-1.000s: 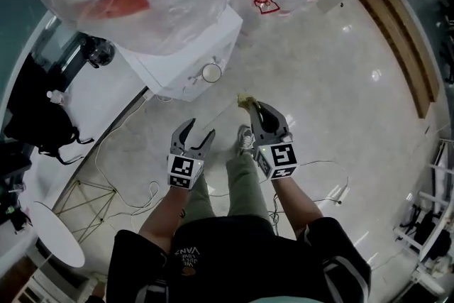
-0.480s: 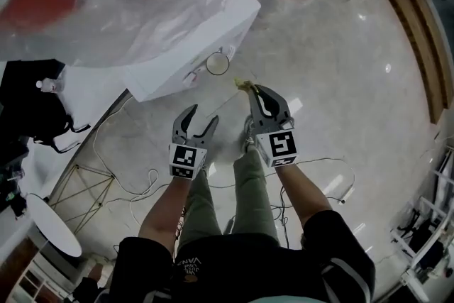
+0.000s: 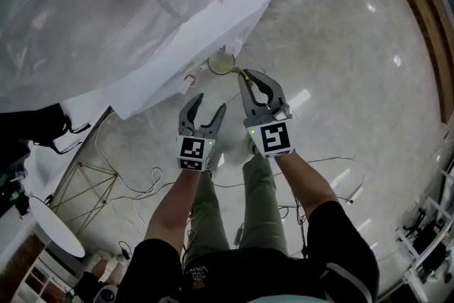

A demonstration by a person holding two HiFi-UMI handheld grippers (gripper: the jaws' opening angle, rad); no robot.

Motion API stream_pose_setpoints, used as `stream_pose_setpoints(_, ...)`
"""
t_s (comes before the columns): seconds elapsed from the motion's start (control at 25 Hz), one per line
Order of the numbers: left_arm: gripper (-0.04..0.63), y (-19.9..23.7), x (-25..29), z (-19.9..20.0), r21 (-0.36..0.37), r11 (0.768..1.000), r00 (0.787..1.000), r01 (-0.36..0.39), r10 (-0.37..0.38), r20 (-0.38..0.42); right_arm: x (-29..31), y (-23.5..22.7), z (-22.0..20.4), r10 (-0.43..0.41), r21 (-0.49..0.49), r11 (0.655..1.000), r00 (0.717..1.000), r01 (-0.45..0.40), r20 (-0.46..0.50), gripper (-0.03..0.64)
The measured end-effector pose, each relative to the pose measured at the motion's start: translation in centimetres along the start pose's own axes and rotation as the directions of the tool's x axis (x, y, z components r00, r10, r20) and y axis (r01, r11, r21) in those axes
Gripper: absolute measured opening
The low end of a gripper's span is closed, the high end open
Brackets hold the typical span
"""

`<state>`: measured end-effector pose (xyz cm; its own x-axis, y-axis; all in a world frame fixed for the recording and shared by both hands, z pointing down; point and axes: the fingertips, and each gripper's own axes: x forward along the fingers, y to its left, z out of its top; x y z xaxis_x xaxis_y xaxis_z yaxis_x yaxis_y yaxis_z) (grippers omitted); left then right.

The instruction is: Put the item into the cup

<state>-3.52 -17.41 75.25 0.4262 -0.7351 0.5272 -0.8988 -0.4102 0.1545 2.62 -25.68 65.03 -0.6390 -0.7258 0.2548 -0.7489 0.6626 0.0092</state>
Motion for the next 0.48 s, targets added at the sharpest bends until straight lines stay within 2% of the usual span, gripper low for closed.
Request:
stream_pose_setpoints(0.2,0.270,0.3,3.4,0.0,0.020,1.000,1.000,0.005,-0.005,0.015,1.9,0.5,-1.1,0.045,-0.082,0.996,0.999,-0.045,-0.006,0.051)
stream_pose_setpoints(0.48,0.270,0.9,6.7,0.0,0.059,0.998,1.000,-0.004,0.003,0.021,3.7,0.6,-2.8,0.083,-0.100,0.992,0.997,-0.083,-0.005,0.051)
